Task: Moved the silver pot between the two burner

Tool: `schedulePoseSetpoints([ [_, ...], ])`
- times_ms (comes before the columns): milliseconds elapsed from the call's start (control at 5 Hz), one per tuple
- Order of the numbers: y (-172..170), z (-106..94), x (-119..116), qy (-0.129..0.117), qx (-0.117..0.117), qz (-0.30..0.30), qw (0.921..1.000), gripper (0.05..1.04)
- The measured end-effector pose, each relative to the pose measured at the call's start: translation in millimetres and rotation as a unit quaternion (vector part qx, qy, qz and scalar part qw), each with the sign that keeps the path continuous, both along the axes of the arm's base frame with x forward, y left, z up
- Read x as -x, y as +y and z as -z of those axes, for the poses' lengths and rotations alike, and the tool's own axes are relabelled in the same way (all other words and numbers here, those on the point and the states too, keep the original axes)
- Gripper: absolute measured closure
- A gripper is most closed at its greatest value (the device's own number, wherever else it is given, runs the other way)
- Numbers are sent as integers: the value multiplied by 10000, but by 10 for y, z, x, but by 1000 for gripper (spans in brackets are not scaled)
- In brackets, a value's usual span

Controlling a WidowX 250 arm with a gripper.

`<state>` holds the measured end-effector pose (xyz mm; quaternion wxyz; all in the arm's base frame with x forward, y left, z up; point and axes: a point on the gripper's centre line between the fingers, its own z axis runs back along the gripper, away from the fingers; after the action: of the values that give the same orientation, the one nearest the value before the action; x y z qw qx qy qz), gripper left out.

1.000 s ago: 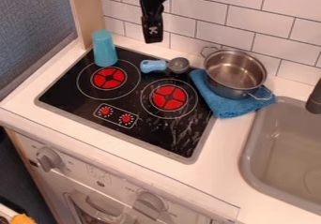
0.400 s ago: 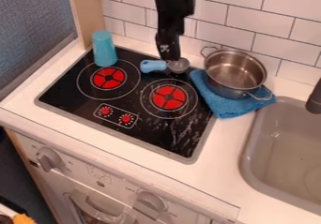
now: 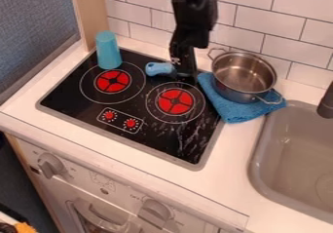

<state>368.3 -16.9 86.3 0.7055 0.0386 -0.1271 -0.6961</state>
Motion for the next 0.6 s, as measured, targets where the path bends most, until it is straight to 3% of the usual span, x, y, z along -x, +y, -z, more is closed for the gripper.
schedulePoseSetpoints([
  [200, -174, 124, -57, 75, -142, 498, 9986, 83],
  [600, -244, 351, -233, 269, -590, 929, 9936, 83],
])
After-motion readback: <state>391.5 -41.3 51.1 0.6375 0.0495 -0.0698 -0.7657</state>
